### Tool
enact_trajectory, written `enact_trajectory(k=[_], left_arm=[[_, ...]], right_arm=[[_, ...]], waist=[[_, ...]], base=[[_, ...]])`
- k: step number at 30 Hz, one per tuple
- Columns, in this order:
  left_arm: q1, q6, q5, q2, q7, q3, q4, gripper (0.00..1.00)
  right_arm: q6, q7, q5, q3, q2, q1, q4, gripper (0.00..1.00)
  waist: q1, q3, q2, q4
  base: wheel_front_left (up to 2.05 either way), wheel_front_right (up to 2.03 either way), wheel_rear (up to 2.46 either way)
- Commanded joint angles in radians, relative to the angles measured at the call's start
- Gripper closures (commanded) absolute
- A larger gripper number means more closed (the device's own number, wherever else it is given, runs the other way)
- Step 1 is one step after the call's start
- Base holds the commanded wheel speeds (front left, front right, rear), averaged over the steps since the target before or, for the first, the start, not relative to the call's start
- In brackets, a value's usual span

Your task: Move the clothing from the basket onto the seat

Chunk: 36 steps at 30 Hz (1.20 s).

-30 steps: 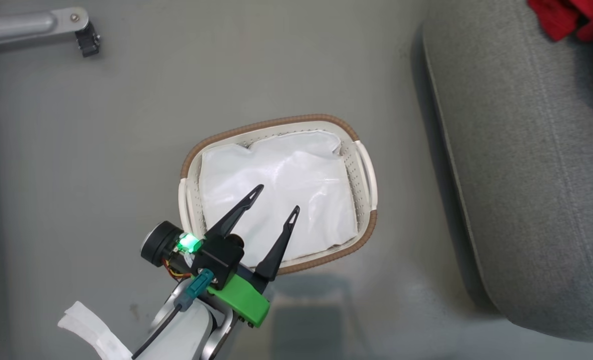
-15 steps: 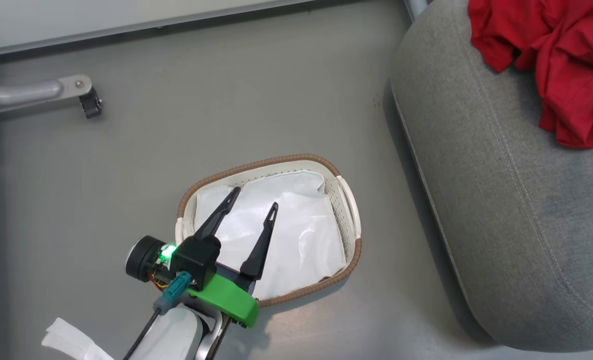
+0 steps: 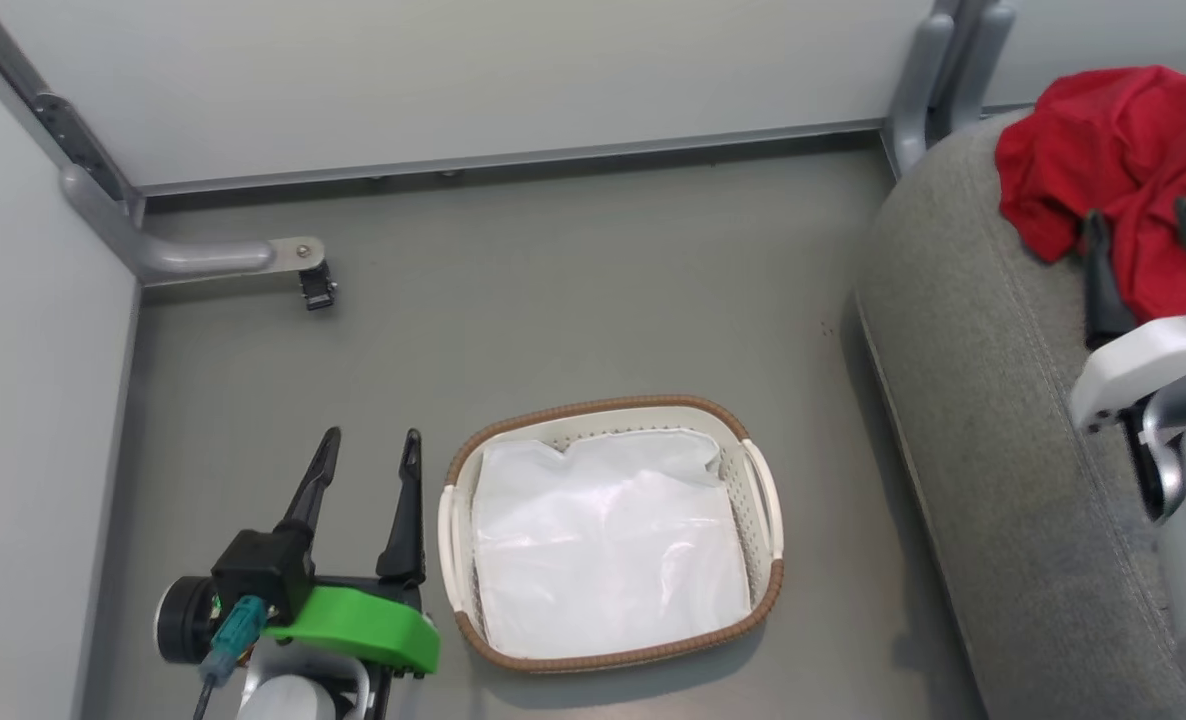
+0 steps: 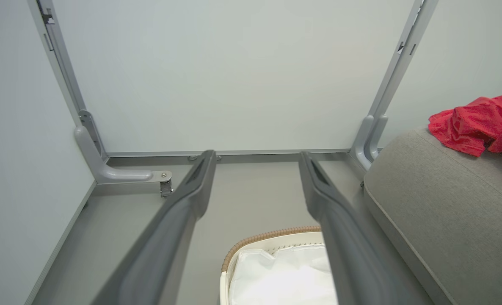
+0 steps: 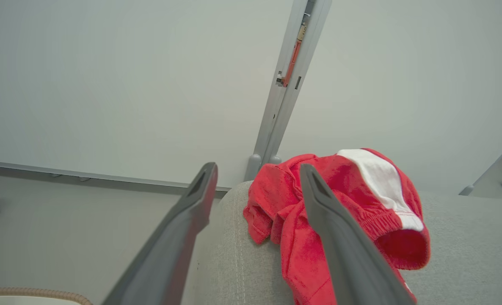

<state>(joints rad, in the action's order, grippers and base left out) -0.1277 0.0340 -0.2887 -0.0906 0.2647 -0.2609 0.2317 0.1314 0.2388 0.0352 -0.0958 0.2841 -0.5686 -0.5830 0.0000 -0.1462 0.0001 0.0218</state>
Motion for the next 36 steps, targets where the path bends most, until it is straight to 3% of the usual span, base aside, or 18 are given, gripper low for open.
enact_trajectory(k=[1,9,15,23,36], left_arm=[[0.031,-0.007,0.001,0.005,-0.001,0.024,-0.004,0.00],[0.126,0.001,0.005,0.018,-0.001,0.150,0.004,0.00],[0.177,0.020,0.003,0.030,-0.001,0.195,0.018,0.00],[0.225,0.031,0.014,0.037,-0.001,0.210,0.023,0.00],[0.265,0.044,0.010,0.040,-0.001,0.223,0.017,0.00]], right_arm=[[-0.001,0.008,0.011,0.021,-0.023,0.038,-0.002,0.00],[-0.001,0.026,0.034,0.082,-0.142,0.137,-0.001,0.00],[-0.001,0.027,0.024,0.056,-0.219,0.274,0.118,0.00],[-0.001,0.027,0.119,0.142,-0.230,0.427,0.185,0.00],[-0.001,0.028,0.139,0.179,-0.231,0.465,0.202,0.00]], waist=[[0.0000,0.068,-0.0001,0.076],[0.0000,0.102,-0.0001,0.124],[0.0000,0.126,-0.0001,0.135],[0.0000,0.147,-0.0001,0.115],[0.0000,0.161,-0.0001,0.088]], base=[[0.00,0.00,0.00],[0.00,0.00,0.00],[0.00,0.00,0.00],[0.00,0.00,0.00],[0.00,0.00,0.00]])
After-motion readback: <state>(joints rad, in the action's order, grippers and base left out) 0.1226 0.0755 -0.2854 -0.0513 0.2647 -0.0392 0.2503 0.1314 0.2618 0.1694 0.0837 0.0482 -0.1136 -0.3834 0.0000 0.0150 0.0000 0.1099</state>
